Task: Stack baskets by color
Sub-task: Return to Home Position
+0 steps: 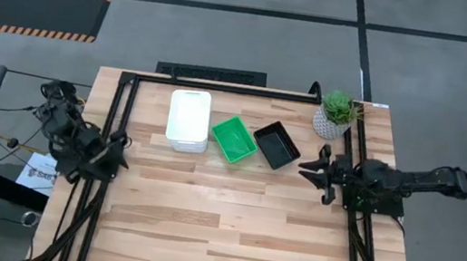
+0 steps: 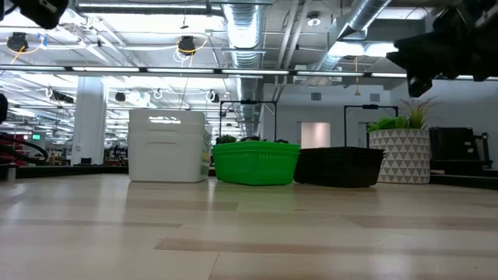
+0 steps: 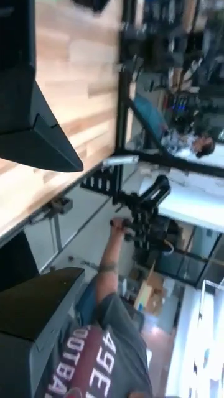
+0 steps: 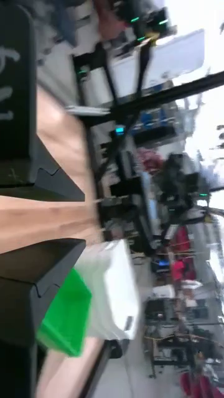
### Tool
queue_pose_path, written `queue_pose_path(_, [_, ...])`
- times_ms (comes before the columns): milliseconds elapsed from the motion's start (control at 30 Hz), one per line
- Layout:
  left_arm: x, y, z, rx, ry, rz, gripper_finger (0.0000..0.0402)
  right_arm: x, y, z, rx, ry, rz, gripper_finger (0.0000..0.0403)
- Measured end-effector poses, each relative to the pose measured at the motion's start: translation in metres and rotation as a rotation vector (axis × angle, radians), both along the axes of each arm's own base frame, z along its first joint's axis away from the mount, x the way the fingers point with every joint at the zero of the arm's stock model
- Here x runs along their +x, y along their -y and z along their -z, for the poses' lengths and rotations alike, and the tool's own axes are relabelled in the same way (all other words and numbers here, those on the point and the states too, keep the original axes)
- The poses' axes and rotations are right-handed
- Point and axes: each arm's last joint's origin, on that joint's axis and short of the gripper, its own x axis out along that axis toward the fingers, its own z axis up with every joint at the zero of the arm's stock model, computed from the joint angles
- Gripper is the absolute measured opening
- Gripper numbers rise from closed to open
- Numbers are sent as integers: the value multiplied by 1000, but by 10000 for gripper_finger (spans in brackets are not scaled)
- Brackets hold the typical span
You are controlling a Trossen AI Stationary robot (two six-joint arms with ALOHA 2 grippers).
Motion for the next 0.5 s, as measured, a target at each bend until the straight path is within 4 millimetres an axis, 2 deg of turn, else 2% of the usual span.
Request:
queue_pose_path(300, [17, 23, 43, -50, -44, 76, 254, 0, 2, 20, 57, -206, 55, 130])
queue_pose_path(500, [23, 36, 67, -39, 46, 236, 254, -1, 2, 28, 48, -282, 57, 128])
